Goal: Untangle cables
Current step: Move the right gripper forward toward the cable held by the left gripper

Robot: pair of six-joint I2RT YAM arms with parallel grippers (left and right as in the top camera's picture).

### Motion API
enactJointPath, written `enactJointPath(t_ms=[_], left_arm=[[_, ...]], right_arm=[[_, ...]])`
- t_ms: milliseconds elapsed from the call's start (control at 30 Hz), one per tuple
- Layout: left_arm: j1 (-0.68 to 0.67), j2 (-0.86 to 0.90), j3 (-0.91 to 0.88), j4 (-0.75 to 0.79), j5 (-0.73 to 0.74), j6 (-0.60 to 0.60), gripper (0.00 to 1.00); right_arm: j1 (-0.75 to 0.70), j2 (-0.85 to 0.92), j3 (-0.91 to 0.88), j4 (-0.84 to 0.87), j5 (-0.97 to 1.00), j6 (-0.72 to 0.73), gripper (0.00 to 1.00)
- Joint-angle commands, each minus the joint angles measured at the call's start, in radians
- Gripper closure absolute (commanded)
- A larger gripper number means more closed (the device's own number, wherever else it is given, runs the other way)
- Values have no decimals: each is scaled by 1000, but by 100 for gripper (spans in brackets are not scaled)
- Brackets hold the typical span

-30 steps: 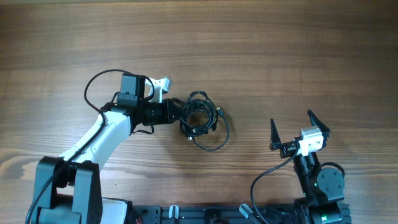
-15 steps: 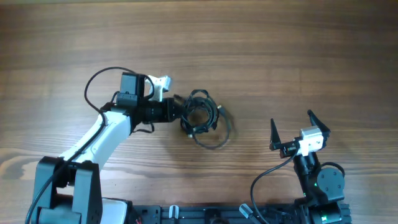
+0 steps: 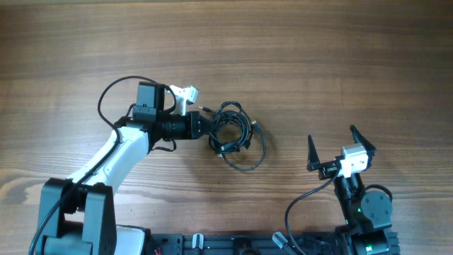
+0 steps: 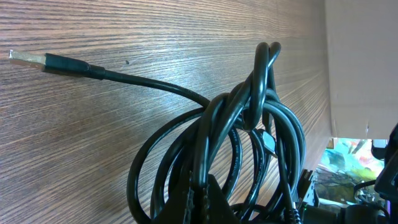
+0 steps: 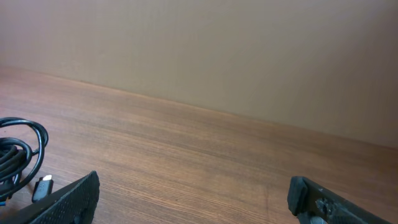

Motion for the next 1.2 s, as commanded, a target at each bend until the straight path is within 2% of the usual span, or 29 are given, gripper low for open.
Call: enactJointPath(t_ms=[0, 500, 533, 667, 833, 867, 900, 933, 1000, 1067, 1133, 1167], left_arm=[[3, -2, 3, 3, 16, 19, 96], [3, -2, 3, -8, 16, 10, 96], [3, -2, 3, -18, 14, -8, 96], [3, -2, 3, -58, -10, -262, 96], [5, -2, 3, -57, 159, -317, 96], [6, -2, 3, -48, 195, -336, 96], [6, -2, 3, -1, 296, -337, 96], [6, -2, 3, 42, 354, -293, 96], [6, -2, 3, 102, 447, -142, 96], [6, -2, 3, 117, 518, -8, 96], [6, -2, 3, 124, 577, 45, 96], [6, -2, 3, 124, 620, 106, 96]], right_arm=[[-5, -5, -1, 4, -13, 13, 0], [-5, -5, -1, 4, -13, 13, 0], [-5, -5, -1, 4, -13, 13, 0], [-5, -5, -1, 4, -13, 13, 0], [-5, -5, -1, 7, -95, 14, 0], [-5, -5, -1, 22, -139, 15, 0], [-5, -5, -1, 48, -258, 15, 0], [-5, -5, 1, 63, -335, 26, 0], [-5, -4, 64, 32, -353, 180, 0], [-5, 26, 212, -31, -388, 207, 0], [-5, 103, 385, -154, -424, 206, 0], [-5, 192, 533, -289, -457, 206, 0]])
